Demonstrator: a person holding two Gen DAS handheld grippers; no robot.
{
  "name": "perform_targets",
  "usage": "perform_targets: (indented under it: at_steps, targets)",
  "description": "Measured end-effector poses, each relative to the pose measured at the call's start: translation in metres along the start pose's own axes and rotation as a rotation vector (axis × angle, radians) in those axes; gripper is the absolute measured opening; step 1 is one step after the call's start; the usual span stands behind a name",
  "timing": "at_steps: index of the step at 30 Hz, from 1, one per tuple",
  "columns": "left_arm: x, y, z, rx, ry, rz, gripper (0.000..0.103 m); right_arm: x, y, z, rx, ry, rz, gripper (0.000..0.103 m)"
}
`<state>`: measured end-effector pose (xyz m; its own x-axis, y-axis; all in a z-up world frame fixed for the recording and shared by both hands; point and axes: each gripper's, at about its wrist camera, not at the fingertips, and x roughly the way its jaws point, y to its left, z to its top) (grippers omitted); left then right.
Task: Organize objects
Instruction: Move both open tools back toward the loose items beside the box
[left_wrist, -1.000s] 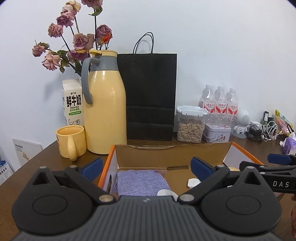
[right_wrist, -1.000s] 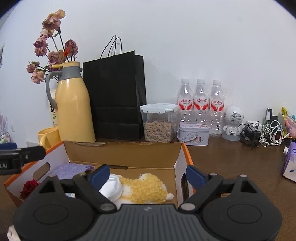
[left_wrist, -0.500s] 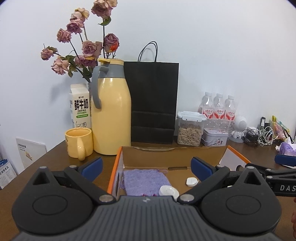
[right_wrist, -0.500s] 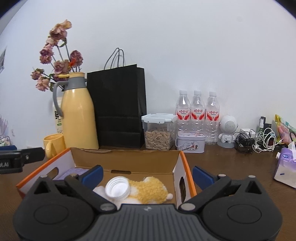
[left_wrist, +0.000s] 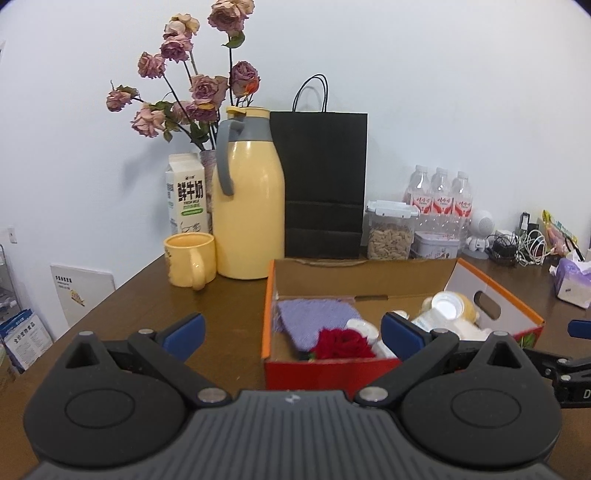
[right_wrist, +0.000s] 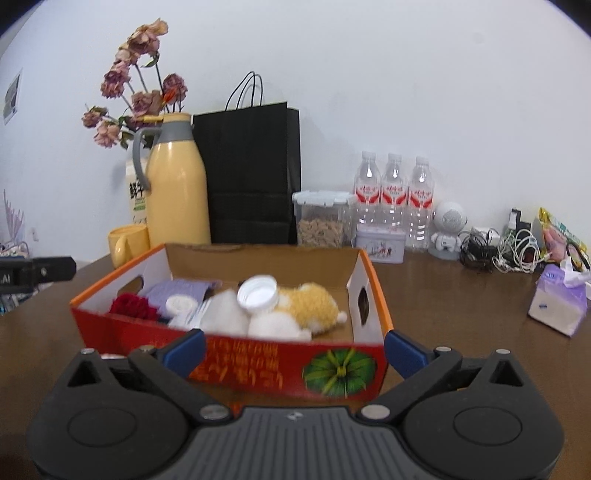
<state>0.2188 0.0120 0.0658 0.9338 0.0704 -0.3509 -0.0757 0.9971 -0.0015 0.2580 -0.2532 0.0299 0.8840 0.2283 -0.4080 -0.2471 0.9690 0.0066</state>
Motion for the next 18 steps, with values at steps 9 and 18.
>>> perform_targets:
  at_steps: [9,18]
  targets:
    - [-0.014,0.016,-0.018,0.017,0.054,0.025,0.103,-0.013,0.005,-0.027,-0.042,0.108,0.01,0.103]
    - [-0.021,0.029,-0.035,0.016,0.102,0.031,0.103,0.002,0.028,-0.048,-0.089,0.226,0.079,0.096]
